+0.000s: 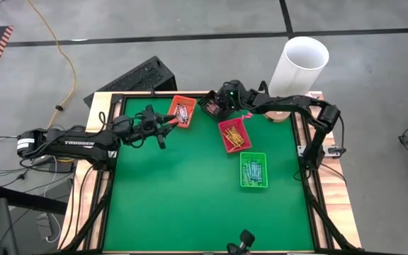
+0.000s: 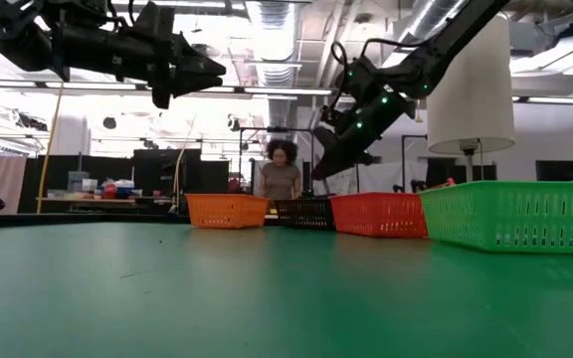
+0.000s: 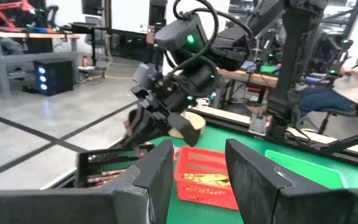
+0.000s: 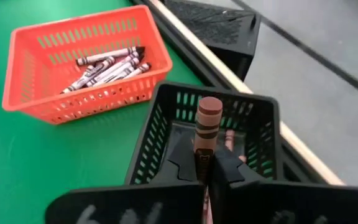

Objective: Sort crayons
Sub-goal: Put the brown crayon into the black bin, then return to Home Position

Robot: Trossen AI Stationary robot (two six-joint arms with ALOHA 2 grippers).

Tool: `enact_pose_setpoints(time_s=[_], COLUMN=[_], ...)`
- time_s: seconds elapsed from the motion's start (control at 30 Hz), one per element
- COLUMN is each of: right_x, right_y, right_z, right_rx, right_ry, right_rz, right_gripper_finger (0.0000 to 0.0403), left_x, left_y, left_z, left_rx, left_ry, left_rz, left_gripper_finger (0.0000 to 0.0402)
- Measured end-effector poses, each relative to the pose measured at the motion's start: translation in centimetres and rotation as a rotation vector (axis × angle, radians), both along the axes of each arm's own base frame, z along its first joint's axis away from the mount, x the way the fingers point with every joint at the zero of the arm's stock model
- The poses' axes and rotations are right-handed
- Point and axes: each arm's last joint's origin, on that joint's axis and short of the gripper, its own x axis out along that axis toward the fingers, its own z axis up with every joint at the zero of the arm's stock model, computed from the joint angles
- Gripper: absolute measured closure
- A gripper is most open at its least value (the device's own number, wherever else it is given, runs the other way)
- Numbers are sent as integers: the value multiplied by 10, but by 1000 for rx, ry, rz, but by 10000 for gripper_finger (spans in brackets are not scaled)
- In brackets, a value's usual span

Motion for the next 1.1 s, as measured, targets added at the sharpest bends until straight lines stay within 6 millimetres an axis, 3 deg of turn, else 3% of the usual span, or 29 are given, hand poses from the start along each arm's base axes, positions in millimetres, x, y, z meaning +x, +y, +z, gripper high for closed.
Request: enact_pose_setpoints(time_s=[0.2, 0.47, 0.63, 0.77, 0.93, 1.1], right_x=[-1, -3, -14, -38, -92, -157], right_y=[0, 4, 25, 57, 109, 150], right_z=[-3, 5, 55, 101, 151, 193], right_rx=[25, 13, -59, -170, -287, -317], right_ry=[15, 2, -109, -132, -128, -332], right_rz=[4, 13, 55, 164, 294, 310], right_gripper_finger=[331, 241, 223, 223, 225, 225], left_x=[-1, -1, -4, -12, -31, -59], left_y=[3, 3, 2, -1, -9, -19], left_z=[-1, -2, 5, 16, 32, 45], left_rx=[-19, -44, -47, -47, -24, -38], left_ry=[2, -1, -60, -127, -193, -234], left_rz=[100, 89, 67, 58, -34, -114], left_gripper_finger=[267, 267, 267, 267, 267, 267])
